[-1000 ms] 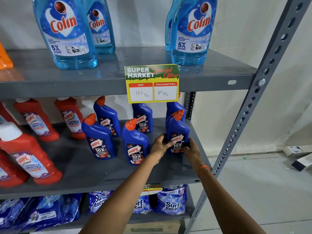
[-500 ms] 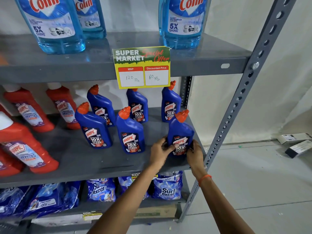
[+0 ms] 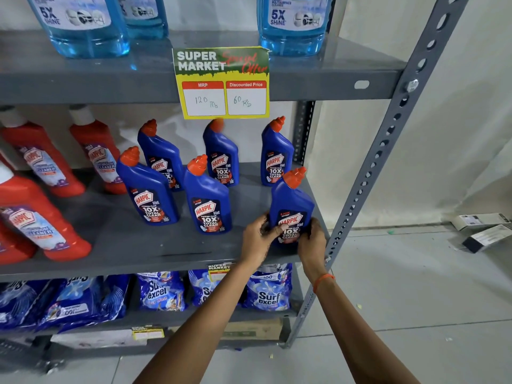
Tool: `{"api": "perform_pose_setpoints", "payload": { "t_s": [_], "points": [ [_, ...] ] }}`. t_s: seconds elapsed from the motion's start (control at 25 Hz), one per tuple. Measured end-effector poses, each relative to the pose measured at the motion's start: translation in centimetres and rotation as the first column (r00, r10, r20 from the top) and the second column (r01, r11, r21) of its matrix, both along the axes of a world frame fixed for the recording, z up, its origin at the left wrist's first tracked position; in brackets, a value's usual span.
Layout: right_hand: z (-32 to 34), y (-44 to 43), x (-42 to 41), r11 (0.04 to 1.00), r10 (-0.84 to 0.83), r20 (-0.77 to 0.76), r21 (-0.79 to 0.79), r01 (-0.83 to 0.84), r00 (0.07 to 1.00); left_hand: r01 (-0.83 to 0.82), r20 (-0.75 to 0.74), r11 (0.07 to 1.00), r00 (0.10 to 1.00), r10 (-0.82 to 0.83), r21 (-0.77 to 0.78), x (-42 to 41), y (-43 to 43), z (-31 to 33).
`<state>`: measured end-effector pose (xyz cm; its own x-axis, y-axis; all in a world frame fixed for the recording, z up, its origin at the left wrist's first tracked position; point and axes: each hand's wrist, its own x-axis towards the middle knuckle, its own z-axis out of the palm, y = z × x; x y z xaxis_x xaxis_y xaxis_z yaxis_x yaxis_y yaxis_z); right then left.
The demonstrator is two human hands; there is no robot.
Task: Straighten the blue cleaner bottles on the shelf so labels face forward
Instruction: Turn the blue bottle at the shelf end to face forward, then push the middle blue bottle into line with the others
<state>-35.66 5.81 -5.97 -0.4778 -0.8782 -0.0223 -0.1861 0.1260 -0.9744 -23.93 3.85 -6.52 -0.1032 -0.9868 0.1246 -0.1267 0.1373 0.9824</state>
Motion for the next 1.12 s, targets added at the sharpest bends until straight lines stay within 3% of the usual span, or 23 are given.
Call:
{"api": "perform_pose_setpoints", "payload": {
  "t_s": [0.24,0.32,0.48,0.56,0.68,0.76,0.84,0.96,1.04,1.12],
  "points": [
    [0.4,0.1,1.0,0.998,-0.068,0.054,0.004,0.068,0.996,-0.008,0.042,1.000,0.999,0.007,0.014,0.0,0.4,1.2],
    [1.2,0.9,2.1,0.983,-0.139,0.049,-0.118,0.144,0.989,-0.007,0.130,1.000,0.991,0.009,-0.015,0.4,1.2,1.6],
    [4.0,2.3,6.8,0.868,-0.240,-0.130,-0.472,0.153,0.962,-0.102,0.142,0.927,0.976,0.163,-0.361,3.7,3.2,4.3],
    [5.3,2.4,9.3,0.836,-0.286,-0.198,-0.530,0.143,0.938,-0.185,0.090,0.842,0.960,0.265,-0.507,6.2,3.5,5.7],
    [5.6,2.1,12.4,0.800,-0.347,-0.277,-0.586,0.129,0.896,-0.270,0.070,0.780,0.926,0.371,-0.565,10.1,2.8,6.1],
    [5.1,2.0,14.2,0.810,-0.293,-0.327,-0.584,0.052,0.898,-0.319,0.084,0.784,0.902,0.424,-0.533,12.2,1.9,5.1],
    [4.4,1.2,15.6,0.879,-0.128,-0.329,-0.475,-0.046,0.936,-0.347,0.134,0.827,0.886,0.444,-0.443,14.1,0.5,3.7],
    [2.5,-1.3,16.9,0.958,0.134,-0.172,-0.229,-0.172,0.976,-0.176,0.200,0.970,0.957,0.209,-0.169,16.0,-1.9,1.7],
    [2.1,-2.6,16.9,0.971,0.219,-0.031,-0.095,-0.221,0.975,-0.079,0.204,0.997,0.976,0.074,0.016,16.7,-3.0,1.4],
    [2.1,-3.1,16.4,0.970,0.241,0.034,-0.034,-0.240,0.970,-0.049,0.193,0.993,0.981,0.028,0.106,16.9,-3.3,1.5]
  ]
}}
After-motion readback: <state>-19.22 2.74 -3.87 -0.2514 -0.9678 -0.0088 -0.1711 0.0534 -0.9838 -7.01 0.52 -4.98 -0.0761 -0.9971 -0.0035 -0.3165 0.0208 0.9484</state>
